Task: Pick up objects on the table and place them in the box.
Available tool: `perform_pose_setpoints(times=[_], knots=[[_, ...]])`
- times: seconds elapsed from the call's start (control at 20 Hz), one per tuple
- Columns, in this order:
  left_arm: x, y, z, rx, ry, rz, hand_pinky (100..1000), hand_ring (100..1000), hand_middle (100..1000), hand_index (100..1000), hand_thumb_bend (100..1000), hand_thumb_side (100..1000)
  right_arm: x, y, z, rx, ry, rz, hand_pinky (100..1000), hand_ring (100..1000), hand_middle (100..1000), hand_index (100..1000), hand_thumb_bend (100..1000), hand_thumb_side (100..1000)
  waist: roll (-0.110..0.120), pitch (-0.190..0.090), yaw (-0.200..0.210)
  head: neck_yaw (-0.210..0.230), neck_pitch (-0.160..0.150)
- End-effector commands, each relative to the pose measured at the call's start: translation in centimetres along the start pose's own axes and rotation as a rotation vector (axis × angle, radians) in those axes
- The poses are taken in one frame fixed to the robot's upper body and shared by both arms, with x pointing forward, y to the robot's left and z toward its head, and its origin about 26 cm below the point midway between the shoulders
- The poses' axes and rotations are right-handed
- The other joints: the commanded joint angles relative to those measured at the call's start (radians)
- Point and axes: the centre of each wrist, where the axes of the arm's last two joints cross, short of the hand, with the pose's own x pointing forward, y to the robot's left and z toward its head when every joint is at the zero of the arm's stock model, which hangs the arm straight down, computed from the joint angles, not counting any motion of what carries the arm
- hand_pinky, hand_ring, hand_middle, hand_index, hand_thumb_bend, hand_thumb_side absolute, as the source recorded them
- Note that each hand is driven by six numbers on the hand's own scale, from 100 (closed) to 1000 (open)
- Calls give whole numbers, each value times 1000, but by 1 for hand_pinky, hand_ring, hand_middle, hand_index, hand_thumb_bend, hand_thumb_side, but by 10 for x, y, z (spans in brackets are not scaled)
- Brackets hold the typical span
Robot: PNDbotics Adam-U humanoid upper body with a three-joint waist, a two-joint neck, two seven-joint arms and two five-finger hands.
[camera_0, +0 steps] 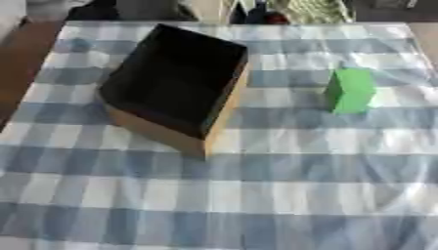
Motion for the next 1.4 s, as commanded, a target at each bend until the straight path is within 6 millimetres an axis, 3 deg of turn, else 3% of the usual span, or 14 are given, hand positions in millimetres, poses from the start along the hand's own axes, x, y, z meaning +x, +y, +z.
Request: perform_pose_setpoints(times=[0.05, 0.4, 0.9, 1.15, 1.4], knots=[[5, 3, -7, 4, -39, -9, 652, 717, 611, 758, 240, 455, 6, -8, -7, 4, -35, 31, 876, 801, 738, 835, 100, 283, -1, -21, 0, 1, -2], [5, 3, -7, -8, -37, -12, 652, 717, 611, 759, 241, 454, 24, -25, -31, 190, -39, 237, 890, 826, 758, 845, 100, 100, -3, -29, -1, -8, 3], [6, 3, -7, -38, -45, -19, 652, 717, 610, 759, 240, 454, 41, -32, -46, 624, 54, 565, 916, 889, 811, 884, 100, 100, -18, -42, 7, -16, 7], [7, 2, -7, -52, -48, -19, 652, 717, 610, 759, 239, 454, 41, -32, -45, 767, 75, 651, 935, 934, 857, 926, 100, 299, -28, -45, 9, -17, 7], [7, 2, -8, -63, -50, -22, 651, 718, 610, 759, 236, 454, 39, -30, -47, 913, 68, 705, 951, 956, 878, 950, 100, 367, -33, -47, 11, -21, 5]])
